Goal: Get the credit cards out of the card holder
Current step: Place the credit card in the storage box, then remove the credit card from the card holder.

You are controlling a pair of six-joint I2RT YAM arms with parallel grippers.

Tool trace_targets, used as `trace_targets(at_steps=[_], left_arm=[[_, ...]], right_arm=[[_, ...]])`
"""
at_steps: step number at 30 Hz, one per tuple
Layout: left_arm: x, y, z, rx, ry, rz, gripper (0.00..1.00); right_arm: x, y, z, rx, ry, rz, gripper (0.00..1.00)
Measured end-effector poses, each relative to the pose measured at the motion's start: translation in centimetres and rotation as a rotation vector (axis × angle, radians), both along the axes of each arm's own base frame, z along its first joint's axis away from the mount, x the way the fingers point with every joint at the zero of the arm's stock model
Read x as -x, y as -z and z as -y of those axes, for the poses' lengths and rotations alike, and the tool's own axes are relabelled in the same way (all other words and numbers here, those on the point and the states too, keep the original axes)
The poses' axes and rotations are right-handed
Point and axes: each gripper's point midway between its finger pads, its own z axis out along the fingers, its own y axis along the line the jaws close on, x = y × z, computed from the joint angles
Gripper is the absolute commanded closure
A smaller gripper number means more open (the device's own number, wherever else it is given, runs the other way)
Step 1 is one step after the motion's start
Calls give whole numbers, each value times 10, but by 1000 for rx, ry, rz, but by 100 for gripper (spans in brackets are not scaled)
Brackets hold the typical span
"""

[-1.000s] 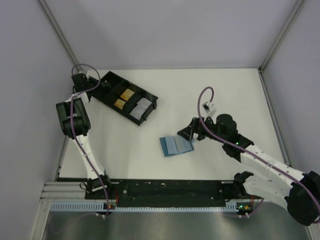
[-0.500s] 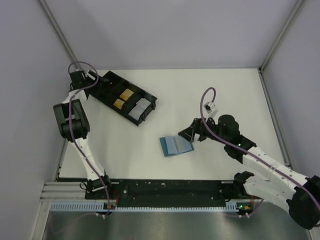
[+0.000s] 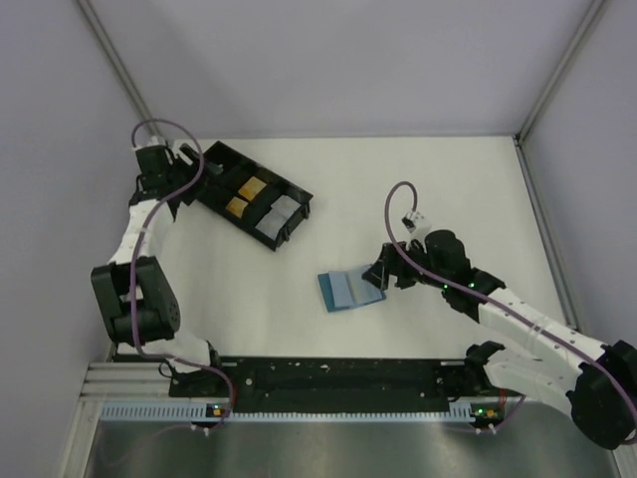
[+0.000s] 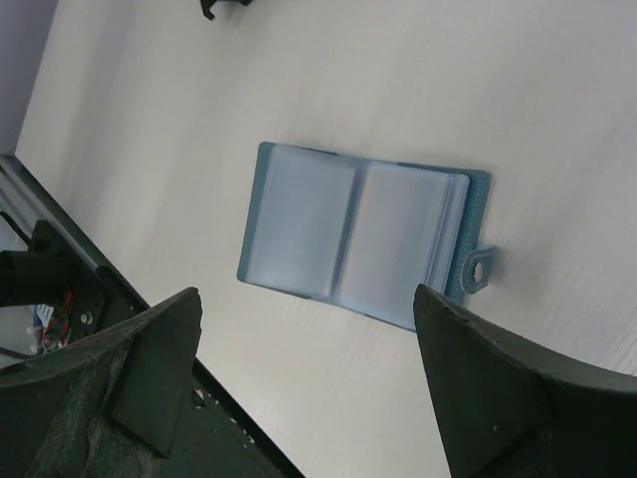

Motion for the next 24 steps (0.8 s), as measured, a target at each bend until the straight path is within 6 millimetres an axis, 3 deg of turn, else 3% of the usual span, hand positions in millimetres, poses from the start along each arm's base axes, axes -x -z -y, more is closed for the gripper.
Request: trace_targets(at_steps=[2,4,8,11,14,17,19,24], left_arm=[[20,-11,29,-17,50,7,24],[45,-19,70,-38,131,23,25],[109,-34,165,-66,368,64,28],[151,-47,215,-70,524,104,30],[181,-56,248,-72,627,134,32],[207,-53,274,-74,720,138,35],[221,-42,287,-80,764,122,36],[249,7,314,-109,863,24,45]], right_arm=[[1,10,1,26,-2,-37,16],[1,17,0,48,-6,-70,19],[-2,19,-3,67,-9,-94,25],[-5,17,-6,73,-8,-98,29],[-9,16,-9,84,-2,-102,32],[-14,19,-10,102,9,-113,34],[-17,25,-11,122,20,-132,35],[-18,46,-13,177,24,-187,39]])
